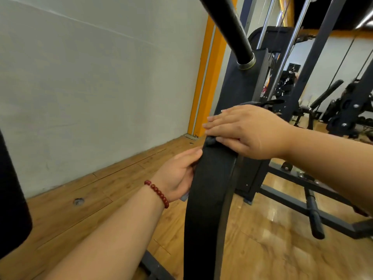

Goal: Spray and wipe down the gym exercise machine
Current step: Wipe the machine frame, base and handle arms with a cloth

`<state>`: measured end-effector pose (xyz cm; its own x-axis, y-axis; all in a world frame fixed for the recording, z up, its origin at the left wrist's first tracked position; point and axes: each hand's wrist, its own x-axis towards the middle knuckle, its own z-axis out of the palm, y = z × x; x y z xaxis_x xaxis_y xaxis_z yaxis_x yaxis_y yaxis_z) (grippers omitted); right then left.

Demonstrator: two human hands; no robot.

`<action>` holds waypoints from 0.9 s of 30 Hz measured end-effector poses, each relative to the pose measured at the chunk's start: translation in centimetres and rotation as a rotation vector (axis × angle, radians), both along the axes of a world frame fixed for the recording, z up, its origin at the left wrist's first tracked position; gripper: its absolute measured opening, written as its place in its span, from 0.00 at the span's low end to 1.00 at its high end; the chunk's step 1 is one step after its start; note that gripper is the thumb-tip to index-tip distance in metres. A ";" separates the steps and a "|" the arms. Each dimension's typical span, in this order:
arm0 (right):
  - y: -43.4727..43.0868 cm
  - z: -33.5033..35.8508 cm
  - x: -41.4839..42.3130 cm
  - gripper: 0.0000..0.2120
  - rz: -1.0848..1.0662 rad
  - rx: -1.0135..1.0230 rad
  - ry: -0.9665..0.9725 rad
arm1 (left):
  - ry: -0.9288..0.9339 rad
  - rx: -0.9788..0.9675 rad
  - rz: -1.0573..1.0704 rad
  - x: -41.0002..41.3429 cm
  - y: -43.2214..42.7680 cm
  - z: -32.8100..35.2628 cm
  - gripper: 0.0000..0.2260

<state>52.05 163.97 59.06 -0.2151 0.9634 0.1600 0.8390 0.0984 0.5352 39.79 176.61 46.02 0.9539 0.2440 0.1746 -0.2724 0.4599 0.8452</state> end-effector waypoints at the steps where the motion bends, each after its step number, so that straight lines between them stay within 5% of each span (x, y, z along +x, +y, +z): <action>1: 0.4 0.5 0.2 0.21 -0.047 0.063 0.014 | -0.001 0.012 -0.002 -0.1 0.0 -0.1 0.18; 5: 1.5 -0.4 -0.9 0.16 -0.174 0.311 -0.003 | 0.000 -0.009 0.000 0.0 0.2 -0.4 0.17; 10: -1.4 -4.5 -3.3 0.21 0.002 0.052 0.056 | 0.000 -0.065 0.048 -0.2 0.7 -1.1 0.14; 16: 0.6 -3.9 -2.2 0.17 -0.186 0.359 0.047 | 0.057 0.070 -0.008 -1.0 0.5 -1.6 0.18; 22: -2.3 -6.5 -3.8 0.20 -0.004 0.123 0.062 | -0.007 0.023 -0.065 -1.3 0.6 -2.2 0.18; 27: -0.3 -4.9 -3.0 0.17 -0.206 0.391 0.102 | 0.025 0.112 -0.031 -1.3 0.5 -2.1 0.19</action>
<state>49.08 163.64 54.16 0.0111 0.8476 0.5306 0.8704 -0.2694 0.4121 38.46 177.07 43.93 0.9651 0.1949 0.1749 -0.2375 0.3701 0.8981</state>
